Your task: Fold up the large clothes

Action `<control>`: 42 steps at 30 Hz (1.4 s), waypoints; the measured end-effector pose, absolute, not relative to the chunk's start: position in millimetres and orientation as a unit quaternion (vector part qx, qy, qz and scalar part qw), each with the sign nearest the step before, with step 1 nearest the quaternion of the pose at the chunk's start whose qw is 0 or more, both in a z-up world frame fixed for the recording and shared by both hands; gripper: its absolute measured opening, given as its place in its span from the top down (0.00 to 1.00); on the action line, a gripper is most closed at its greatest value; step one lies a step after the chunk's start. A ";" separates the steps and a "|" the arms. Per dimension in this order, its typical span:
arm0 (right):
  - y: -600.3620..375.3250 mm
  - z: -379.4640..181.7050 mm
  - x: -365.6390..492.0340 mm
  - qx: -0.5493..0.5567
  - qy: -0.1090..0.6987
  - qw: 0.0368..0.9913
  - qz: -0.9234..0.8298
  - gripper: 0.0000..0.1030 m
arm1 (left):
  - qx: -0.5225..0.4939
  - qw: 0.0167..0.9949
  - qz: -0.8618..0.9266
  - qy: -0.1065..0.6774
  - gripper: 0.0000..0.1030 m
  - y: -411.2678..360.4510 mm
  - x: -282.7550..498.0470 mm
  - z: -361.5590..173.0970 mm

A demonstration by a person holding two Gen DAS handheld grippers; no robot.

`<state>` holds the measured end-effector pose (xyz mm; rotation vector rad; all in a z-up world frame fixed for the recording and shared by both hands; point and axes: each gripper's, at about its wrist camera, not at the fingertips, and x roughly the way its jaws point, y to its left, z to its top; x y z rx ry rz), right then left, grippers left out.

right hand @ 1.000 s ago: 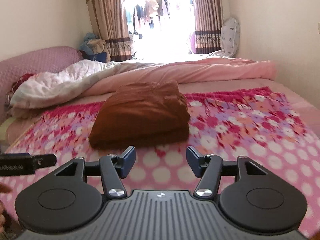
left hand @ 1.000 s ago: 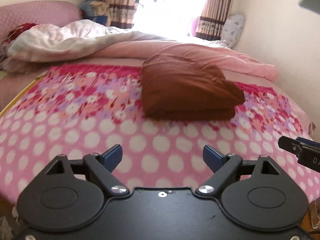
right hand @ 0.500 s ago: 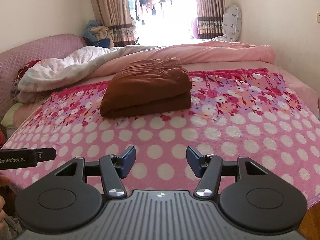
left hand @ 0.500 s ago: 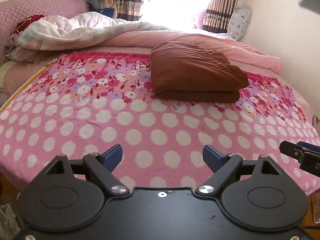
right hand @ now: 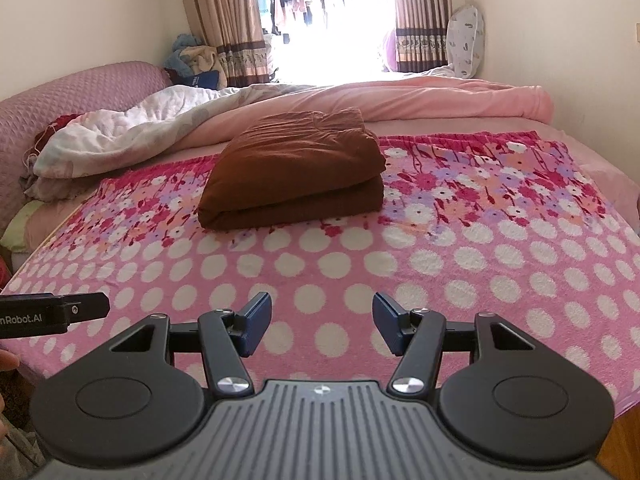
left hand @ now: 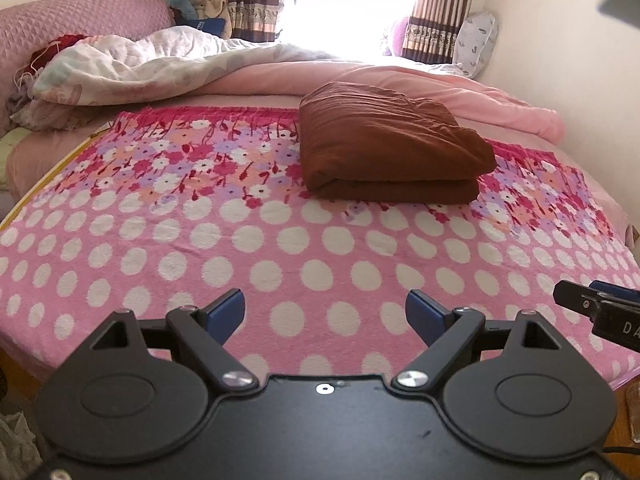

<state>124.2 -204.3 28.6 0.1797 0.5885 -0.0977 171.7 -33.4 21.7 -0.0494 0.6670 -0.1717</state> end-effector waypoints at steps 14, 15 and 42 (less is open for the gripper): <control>-209.3 25.5 126.2 0.094 0.294 0.950 -0.055 0.33 | -0.026 0.939 -0.084 0.332 0.13 -33.3 172.1 21.1; -209.3 25.4 126.2 0.094 0.294 0.950 -0.055 0.33 | -0.025 0.939 -0.084 0.332 0.13 -33.6 172.2 20.9; -213.1 22.9 126.3 0.095 0.296 0.949 -0.056 0.33 | -0.026 0.937 -0.086 0.337 0.13 -34.9 173.5 19.1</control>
